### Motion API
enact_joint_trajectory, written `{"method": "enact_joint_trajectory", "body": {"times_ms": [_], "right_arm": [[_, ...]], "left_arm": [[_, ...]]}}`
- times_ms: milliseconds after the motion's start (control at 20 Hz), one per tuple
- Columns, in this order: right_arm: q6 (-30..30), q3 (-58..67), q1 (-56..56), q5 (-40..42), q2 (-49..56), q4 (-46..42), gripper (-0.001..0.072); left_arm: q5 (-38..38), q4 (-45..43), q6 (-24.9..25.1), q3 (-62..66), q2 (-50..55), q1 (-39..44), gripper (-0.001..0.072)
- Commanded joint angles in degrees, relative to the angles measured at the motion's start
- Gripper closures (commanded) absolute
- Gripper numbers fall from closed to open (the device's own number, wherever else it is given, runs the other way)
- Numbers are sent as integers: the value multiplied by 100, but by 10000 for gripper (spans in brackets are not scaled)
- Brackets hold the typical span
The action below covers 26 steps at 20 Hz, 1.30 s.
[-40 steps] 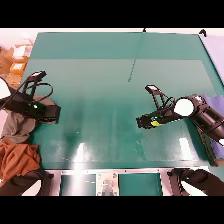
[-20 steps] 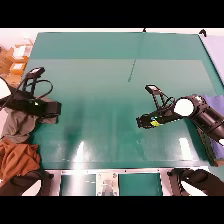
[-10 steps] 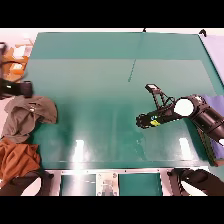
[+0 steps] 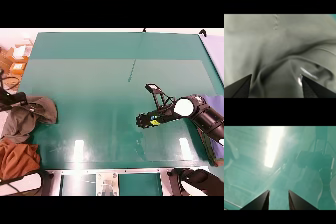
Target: Fold the shirts.
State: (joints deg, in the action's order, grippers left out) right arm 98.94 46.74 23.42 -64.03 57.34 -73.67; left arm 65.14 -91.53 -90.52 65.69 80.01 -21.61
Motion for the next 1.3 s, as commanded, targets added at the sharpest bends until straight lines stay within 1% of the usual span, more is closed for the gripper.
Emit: {"method": "enact_joint_trajectory", "body": {"times_ms": [0, 100, 150, 200, 250, 300, 400, 550, 600, 650, 750, 900, 1050, 1150, 1250], "right_arm": [[0, -2, 4, 0, -4, 0, 422], [0, -2, 4, 0, -4, -2, 422], [0, -2, 4, 0, -4, -2, 423], [0, -2, 4, 0, -4, -2, 423], [0, 0, 4, 0, -4, 0, 425], [0, 7, 4, -2, -4, 0, 444], [0, 79, 2, -4, -4, -9, 560], [0, 409, -87, -59, -15, -184, 569], [0, 553, -195, -138, -15, -197, 571], [0, 717, -354, -225, -15, -199, 594], [-22, 1029, -772, -468, -15, -197, 598], [-181, 1397, -1482, -680, -15, -197, 598], [-195, 1510, -2144, -745, -15, -186, 598], [-195, 1508, -2465, -756, -13, -186, 592], [-195, 1508, -2649, -756, -11, -186, 508]], "left_arm": [[-44, 92, 260, -4, 896, -105, -13], [55, 153, 254, -4, 1137, -105, -13], [109, 256, 256, -4, 1185, -105, 109], [111, 308, 282, -4, 1189, -105, 414], [131, 348, 435, 2, 1176, -105, 671], [155, 450, 579, 4, 1154, -105, 679], [225, 699, 649, 140, 1071, -105, 680], [498, 1475, 935, 688, 695, -7, 681], [590, 1652, 1010, 942, 487, 164, 681], [649, 1759, 1029, 1187, 275, 431, 681], [763, 1978, 1051, 1626, -61, 1145, 681], [763, 2094, 901, 2184, -251, 2618, 681], [208, 2124, 643, 2210, -136, 4033, 680], [-142, 2129, 535, 2210, 162, 4769, 680], [-457, 2138, 505, 2210, 638, 5353, 679]]}}
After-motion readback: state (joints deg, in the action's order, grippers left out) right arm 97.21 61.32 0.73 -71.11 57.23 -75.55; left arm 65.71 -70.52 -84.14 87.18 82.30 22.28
